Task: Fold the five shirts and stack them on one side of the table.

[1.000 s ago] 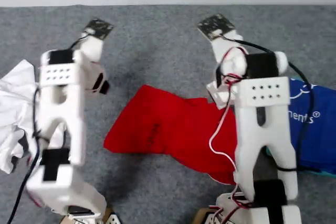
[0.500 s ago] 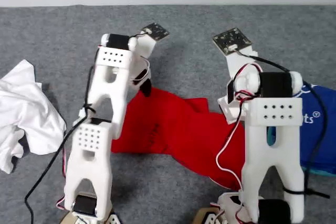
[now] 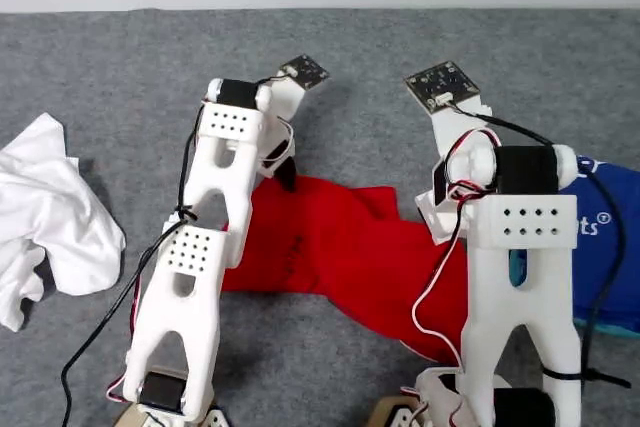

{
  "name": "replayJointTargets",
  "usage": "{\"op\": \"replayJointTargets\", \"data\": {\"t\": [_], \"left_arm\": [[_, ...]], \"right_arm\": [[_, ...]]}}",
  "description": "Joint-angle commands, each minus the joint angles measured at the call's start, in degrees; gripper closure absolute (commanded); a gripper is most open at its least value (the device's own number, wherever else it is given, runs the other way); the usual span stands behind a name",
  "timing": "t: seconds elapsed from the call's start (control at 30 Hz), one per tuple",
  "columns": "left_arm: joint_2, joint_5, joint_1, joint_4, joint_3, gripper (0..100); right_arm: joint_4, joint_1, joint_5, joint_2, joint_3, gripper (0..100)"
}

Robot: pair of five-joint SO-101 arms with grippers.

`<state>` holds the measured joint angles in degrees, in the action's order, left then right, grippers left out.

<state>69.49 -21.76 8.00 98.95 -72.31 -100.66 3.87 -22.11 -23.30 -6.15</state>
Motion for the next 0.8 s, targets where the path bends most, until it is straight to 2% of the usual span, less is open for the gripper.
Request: {"op": "replayJointTargets", "data": {"t": [0.0,0.2,0.37,0.5,0.77], "left_arm": [[-0.7,0.7,0.7,1.5,0.7,82],[-1.1,-2.4,1.3,1.5,2.7,100],[-6.8,-0.6,-2.6,1.7,2.7,100],[-19.5,4.0,-6.4,1.7,3.0,100],[-42.1,6.1,-8.7,1.7,3.1,100]], "right_arm": [[-2.2,-0.6,0.4,-1.9,0.5,98.9],[-2.2,-0.6,0.4,-2.1,1.0,98.9],[-2.1,-0.6,0.3,-4.6,6.2,98.9],[-2.1,-0.7,0.3,-6.5,12.0,98.9],[0.6,-0.7,0.3,-9.9,22.1,98.9]]}}
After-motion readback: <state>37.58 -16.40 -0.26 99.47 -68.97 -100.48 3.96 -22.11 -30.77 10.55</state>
